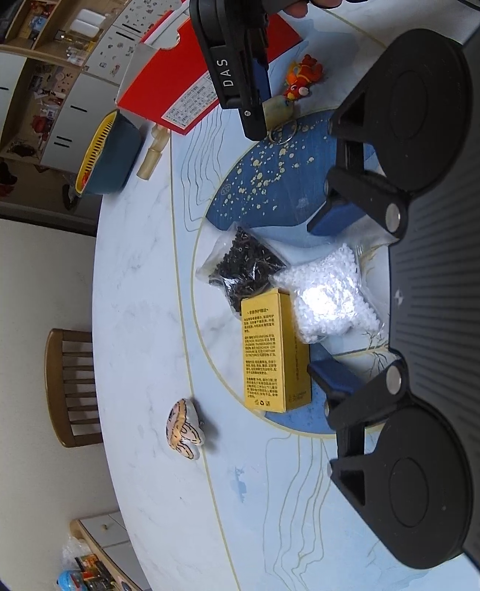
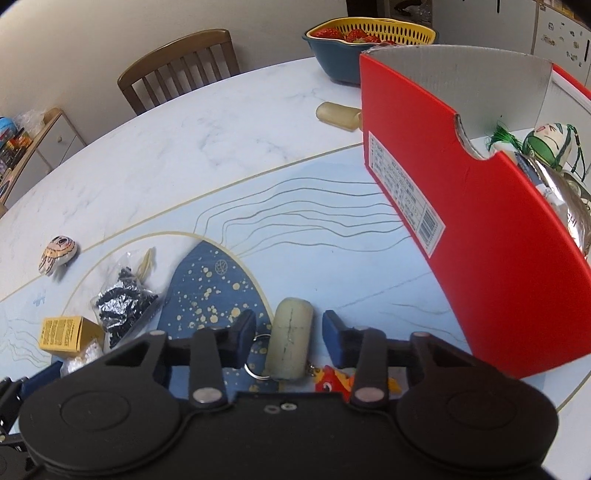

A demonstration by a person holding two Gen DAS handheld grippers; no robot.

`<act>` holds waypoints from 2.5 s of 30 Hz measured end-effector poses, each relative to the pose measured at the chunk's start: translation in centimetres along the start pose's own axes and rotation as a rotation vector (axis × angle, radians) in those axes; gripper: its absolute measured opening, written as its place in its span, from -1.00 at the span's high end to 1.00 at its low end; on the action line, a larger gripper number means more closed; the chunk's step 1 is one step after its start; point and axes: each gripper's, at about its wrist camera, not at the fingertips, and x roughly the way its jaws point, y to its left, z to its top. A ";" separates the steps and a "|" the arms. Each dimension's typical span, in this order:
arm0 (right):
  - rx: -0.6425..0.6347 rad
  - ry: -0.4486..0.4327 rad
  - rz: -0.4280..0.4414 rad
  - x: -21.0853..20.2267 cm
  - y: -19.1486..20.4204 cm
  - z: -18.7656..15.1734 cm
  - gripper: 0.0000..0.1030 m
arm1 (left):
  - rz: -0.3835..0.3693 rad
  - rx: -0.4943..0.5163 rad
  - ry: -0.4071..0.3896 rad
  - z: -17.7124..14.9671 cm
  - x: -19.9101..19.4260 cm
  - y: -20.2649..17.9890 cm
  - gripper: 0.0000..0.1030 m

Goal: Organize objects
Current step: 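Grasp the bag of white beads with the left tool while the right tool grasps the pale green cylinder, then carry the bead bag with the left tool while the right tool carries the cylinder into the shoebox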

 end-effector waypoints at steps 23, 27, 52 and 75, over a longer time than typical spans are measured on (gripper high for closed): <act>-0.044 -0.060 0.069 -4.6 -1.0 -0.8 0.62 | -0.035 0.017 -0.018 0.8 -3.3 -1.3 0.24; -0.037 -0.085 0.110 -7.0 -1.7 -0.5 0.62 | -0.077 -0.012 -0.035 1.9 -4.7 -1.7 0.24; -0.081 -0.193 0.168 -18.5 -9.7 2.5 0.62 | -0.283 0.086 -0.105 9.7 -10.3 -12.2 0.24; -0.103 -0.226 0.094 -17.5 -21.3 7.3 0.62 | -0.236 0.240 -0.065 15.3 -2.9 -26.2 0.23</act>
